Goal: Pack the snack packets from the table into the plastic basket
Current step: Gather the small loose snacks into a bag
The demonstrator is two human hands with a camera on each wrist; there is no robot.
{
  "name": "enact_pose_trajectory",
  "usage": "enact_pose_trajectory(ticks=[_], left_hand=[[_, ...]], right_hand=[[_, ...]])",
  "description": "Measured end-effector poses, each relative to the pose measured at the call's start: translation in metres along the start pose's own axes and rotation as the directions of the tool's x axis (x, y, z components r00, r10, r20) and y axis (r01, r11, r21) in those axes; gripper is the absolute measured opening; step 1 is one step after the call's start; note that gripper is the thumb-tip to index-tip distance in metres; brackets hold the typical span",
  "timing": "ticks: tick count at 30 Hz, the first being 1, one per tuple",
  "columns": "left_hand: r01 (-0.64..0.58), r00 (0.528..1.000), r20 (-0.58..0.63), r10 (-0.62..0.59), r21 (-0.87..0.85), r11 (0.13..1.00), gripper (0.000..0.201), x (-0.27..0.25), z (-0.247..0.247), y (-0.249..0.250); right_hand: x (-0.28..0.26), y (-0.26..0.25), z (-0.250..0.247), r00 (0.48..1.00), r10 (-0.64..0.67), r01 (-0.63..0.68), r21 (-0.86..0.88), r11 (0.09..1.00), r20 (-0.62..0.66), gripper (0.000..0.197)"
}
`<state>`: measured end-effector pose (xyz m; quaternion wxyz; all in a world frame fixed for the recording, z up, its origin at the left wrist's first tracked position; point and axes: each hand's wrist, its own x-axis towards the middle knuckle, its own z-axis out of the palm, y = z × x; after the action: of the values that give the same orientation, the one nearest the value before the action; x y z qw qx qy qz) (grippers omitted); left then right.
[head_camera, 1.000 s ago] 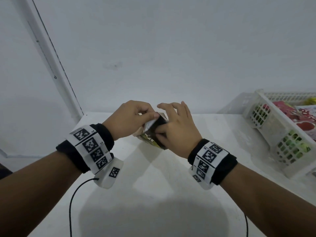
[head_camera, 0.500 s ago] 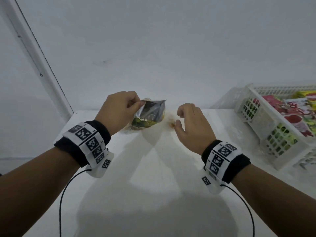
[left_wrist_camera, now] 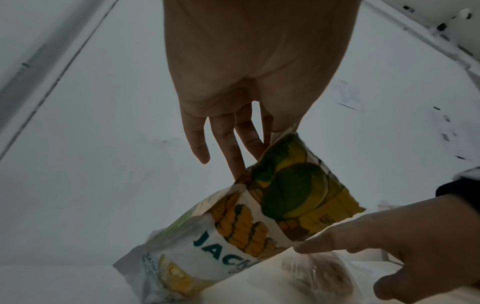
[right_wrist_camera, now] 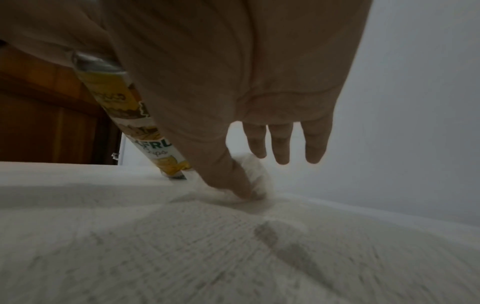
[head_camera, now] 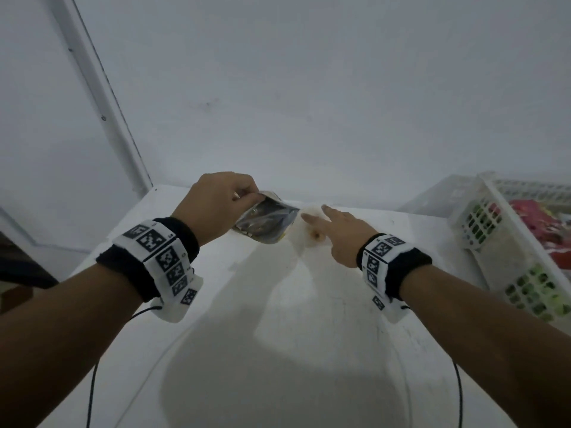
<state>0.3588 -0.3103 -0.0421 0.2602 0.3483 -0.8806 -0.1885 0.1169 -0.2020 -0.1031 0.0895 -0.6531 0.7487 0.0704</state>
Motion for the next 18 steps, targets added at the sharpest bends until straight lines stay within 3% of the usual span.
enact_pose_trajectory(ticks=[3,9,11,15,18], left_hand=[[0.043,0.998,-0.036,-0.044,-0.033,0.999,0.015,-0.002,-0.001,-0.001],[0.045,0.998,-0.034,-0.046,-0.013,0.999,0.017,-0.008,0.001,0.001],[0.042,0.999,-0.035,-0.042,-0.014,0.999,0.017,-0.009,0.002,0.001],[0.051,0.998,-0.025,-0.052,-0.040,0.998,0.017,-0.010,0.004,-0.002],[0.040,0.999,-0.012,-0.041,-0.044,0.998,0.017,-0.009,0.006,-0.002]], right_hand=[[0.010,-0.005,-0.001,0.999,-0.032,0.033,-0.035,0.999,0.034,0.091],[0.013,-0.011,-0.010,0.999,0.013,-0.011,-0.052,0.999,0.034,0.052],[0.010,-0.011,-0.010,1.000,-0.009,0.007,-0.103,0.995,-0.025,0.037],[0.007,-0.007,0.002,0.998,-0.061,0.060,-0.093,0.994,-0.003,0.056],[0.005,-0.008,0.001,0.999,-0.052,0.049,-0.141,0.989,-0.013,0.050]])
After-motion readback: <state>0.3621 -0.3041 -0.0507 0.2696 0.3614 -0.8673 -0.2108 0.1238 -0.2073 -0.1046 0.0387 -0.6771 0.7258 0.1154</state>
